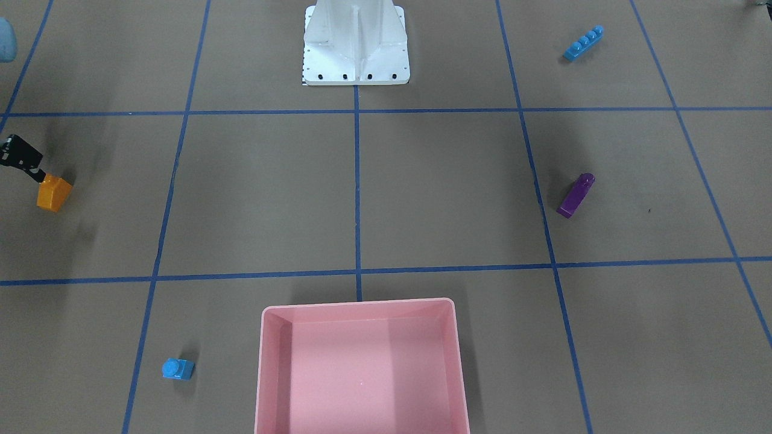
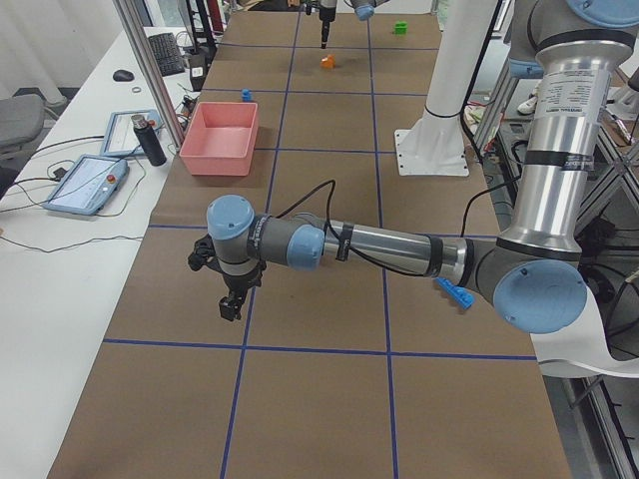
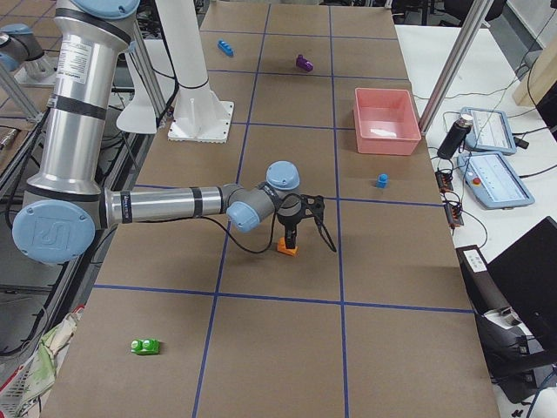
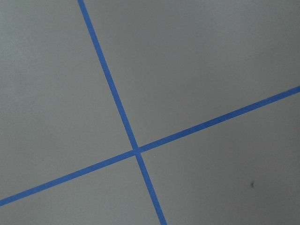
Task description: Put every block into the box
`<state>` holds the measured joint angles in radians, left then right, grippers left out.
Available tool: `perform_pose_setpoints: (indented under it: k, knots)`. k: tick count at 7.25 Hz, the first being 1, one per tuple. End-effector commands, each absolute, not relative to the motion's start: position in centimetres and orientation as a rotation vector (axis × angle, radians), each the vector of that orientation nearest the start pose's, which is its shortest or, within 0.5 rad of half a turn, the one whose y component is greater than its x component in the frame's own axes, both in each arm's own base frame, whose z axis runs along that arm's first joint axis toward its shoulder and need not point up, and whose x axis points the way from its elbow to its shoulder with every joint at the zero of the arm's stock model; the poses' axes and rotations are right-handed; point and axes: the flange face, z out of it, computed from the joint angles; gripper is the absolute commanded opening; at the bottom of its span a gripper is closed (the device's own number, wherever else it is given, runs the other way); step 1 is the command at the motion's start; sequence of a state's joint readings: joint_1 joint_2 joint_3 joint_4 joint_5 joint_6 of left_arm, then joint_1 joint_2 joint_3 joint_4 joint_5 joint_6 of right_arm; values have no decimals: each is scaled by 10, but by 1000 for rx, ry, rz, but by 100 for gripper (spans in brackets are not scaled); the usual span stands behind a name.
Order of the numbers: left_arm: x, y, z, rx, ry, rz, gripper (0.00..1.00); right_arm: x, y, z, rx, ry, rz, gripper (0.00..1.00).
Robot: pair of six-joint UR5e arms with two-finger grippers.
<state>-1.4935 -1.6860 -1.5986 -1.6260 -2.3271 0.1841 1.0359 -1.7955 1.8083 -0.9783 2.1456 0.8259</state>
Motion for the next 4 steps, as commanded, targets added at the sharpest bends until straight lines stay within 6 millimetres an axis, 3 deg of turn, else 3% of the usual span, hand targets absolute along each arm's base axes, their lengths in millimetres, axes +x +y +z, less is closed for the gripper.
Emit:
perform_pose_setpoints:
  k: [1, 4]
  knots:
    - [-22, -553, 580, 230, 746, 324, 100, -181, -394, 595, 92, -748, 138, 97]
    - [-19, -554, 579, 229, 747, 329, 100, -192, -387, 618, 57, -714, 121, 81]
